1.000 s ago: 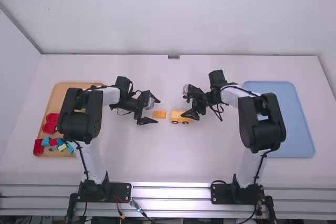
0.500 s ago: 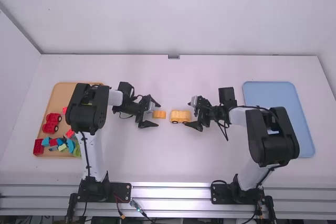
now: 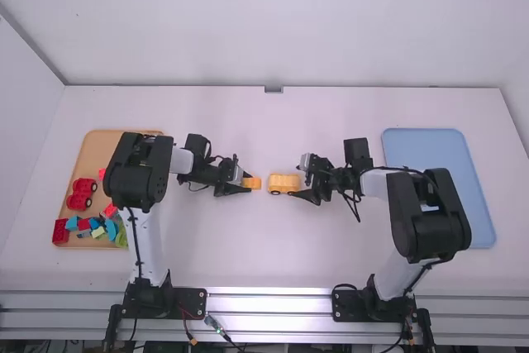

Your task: Assemble lego blocks to make yellow taxi

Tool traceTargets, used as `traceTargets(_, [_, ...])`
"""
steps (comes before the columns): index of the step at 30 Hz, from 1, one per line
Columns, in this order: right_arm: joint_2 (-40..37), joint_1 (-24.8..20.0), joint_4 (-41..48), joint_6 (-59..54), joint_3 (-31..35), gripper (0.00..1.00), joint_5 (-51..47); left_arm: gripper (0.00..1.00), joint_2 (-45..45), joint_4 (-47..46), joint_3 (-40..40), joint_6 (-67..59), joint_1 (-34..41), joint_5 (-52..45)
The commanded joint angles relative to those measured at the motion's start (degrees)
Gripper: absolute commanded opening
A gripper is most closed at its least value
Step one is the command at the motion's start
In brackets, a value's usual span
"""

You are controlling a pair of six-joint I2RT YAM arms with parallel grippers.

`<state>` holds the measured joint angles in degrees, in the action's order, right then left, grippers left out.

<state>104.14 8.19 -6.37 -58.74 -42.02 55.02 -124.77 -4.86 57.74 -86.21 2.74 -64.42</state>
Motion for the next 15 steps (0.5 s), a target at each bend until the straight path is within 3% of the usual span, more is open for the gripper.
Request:
traceTargets(1, [2.5,0.1,-0.9,-1.9,0.1,0.77,0.5,0.36,-0.8,0.0,-0.8,-0.1,-0.5,-0.7])
traceTargets(5, [6.6,0.0,-4.5,-2.0,-0.1,0.81,2.4,0.31,-0.8,-0.9,-0.3,-0.1,-0.5,-0.7])
traceTargets(12, [9.9,0.2,-10.7,-1.4,0.0,0.83,3.9,0.07,-0.8,2.4,0.0,5.9,-0.5,-1.8])
traceTargets(15, [11.3,0.1,-13.4,-1.1,0.0,0.83,4.1,0.02,-0.8,3.3,0.0,5.9,-0.5,-4.6])
